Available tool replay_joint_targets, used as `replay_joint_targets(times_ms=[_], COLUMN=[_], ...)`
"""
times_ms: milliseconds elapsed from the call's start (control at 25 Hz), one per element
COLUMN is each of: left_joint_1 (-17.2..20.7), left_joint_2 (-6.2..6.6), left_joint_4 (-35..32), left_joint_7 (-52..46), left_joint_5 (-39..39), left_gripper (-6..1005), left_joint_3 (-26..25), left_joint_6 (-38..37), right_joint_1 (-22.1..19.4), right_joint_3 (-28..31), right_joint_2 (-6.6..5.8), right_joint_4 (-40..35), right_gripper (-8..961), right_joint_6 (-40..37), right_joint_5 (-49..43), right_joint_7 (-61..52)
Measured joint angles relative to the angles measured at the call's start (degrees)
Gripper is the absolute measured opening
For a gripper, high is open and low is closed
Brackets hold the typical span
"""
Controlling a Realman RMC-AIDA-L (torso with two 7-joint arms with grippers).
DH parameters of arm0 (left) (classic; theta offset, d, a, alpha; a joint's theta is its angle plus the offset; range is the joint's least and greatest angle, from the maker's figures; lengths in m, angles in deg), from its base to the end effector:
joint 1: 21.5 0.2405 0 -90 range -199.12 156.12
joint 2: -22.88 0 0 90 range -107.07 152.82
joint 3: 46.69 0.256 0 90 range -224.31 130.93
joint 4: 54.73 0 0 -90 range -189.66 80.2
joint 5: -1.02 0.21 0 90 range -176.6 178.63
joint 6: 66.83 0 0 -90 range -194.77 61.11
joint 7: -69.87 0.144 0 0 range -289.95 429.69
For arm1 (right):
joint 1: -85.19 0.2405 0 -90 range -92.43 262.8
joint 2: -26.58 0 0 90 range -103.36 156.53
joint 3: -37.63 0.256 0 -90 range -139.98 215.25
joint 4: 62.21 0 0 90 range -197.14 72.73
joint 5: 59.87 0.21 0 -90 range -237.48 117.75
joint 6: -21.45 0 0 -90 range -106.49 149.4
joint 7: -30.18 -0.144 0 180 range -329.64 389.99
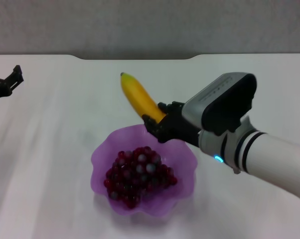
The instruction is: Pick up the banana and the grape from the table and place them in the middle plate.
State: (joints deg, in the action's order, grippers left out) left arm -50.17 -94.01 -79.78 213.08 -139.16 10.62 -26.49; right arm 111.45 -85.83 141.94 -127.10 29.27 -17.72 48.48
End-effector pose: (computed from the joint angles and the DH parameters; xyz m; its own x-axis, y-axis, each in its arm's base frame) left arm -0.3300 0.4092 0.0591 0.7136 0.0974 0.6937 0.7003 -0.1228 -0.7032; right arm 0.1565 0.3604 -0.1048 0.8832 -0.2765 -0.3788 -0.4605 -0.6638 -0.5893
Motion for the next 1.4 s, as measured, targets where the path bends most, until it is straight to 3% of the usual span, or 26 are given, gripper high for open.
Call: replay_joint_targets(times_ms=[440,720,1240,1400], left_joint_1=[-0.33,-0.33,-0.33,-0.33], left_joint_2=[0.0,0.0,0.0,0.0], left_joint_4=[0.0,0.0,0.0,0.0], left_joint_7=[0.12,0.04,-0.01,0.0], left_joint_5=[0.0,-0.01,-0.01,-0.01], left_gripper=[892,891,892,891], left_joint_3=[-0.01,-0.01,-0.01,-0.01], left_joint_6=[0.0,0.01,0.05,0.09], right_joint_1=[2.28,5.79,4.84,4.67], right_joint_3=[-2.63,-4.88,-7.89,-7.9], right_joint_2=[0.21,0.33,0.31,0.3], right_joint_4=[5.84,10.14,10.51,10.59], right_gripper=[510,518,533,688], right_joint_6=[-1.2,-2.15,-9.6,-10.17], right_joint_5=[2.75,3.5,3.65,3.72], right_joint_7=[-0.71,-1.12,-1.16,-1.17])
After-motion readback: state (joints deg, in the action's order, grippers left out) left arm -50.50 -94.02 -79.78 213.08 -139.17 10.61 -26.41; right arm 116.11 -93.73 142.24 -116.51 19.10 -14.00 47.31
